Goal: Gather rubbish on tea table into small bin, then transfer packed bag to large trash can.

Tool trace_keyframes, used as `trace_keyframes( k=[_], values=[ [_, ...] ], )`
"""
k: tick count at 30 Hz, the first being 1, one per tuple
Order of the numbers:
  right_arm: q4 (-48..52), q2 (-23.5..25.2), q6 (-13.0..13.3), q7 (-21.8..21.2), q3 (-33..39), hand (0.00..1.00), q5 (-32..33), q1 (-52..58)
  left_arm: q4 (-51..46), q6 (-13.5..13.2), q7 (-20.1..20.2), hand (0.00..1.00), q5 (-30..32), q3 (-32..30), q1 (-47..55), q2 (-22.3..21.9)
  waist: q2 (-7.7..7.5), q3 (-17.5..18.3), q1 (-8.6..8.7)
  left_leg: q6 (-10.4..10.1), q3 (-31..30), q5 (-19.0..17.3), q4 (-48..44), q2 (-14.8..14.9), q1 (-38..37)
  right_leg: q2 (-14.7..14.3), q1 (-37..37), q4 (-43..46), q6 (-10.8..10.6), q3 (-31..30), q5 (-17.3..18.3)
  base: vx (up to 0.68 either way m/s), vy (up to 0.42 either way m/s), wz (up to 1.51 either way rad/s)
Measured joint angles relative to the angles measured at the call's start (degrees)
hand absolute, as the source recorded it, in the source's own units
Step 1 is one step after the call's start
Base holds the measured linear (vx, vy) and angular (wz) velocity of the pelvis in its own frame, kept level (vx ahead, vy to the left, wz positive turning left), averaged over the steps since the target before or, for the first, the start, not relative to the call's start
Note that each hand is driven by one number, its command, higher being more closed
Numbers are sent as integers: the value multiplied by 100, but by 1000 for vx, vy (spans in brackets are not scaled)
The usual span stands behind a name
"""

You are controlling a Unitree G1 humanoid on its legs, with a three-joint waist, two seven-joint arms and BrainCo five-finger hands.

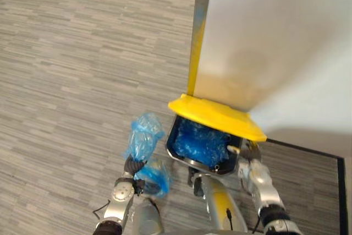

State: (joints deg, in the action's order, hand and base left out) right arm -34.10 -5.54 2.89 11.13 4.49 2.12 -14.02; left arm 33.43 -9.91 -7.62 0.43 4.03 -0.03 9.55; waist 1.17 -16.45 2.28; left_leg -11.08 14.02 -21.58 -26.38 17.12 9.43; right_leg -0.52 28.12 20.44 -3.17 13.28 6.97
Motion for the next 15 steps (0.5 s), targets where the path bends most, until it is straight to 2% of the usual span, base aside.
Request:
trace_keyframes(
  k=[2,4,7,15],
  values=[
    [-5,31,55,75,-145,0,60,-669,-108,-43,-8,100,-93,7,-20,-1,29,-89,-45,2,-65,4,5,-7,38,-43,-2,-64,55,36,-39,9,-52,3],
    [-4,-25,62,126,-122,0,86,-897,-231,-61,-12,100,-109,30,-37,-16,39,-123,-85,-3,-135,16,-7,-4,99,-50,-2,-114,107,87,-68,11,-43,8],
    [-1,-293,35,181,-119,0,405,-1360,-494,-74,-13,100,-264,153,-105,-62,52,-231,-162,11,-157,24,-64,2,83,-49,-66,-120,131,104,-86,7,-12,1],
    [191,-495,33,260,-174,0,633,-1547,-1061,-163,22,100,-573,483,-94,-82,71,-279,-151,36,-211,38,-238,-16,96,-7,-116,-79,248,64,-160,16,29,-3]
  ],
)
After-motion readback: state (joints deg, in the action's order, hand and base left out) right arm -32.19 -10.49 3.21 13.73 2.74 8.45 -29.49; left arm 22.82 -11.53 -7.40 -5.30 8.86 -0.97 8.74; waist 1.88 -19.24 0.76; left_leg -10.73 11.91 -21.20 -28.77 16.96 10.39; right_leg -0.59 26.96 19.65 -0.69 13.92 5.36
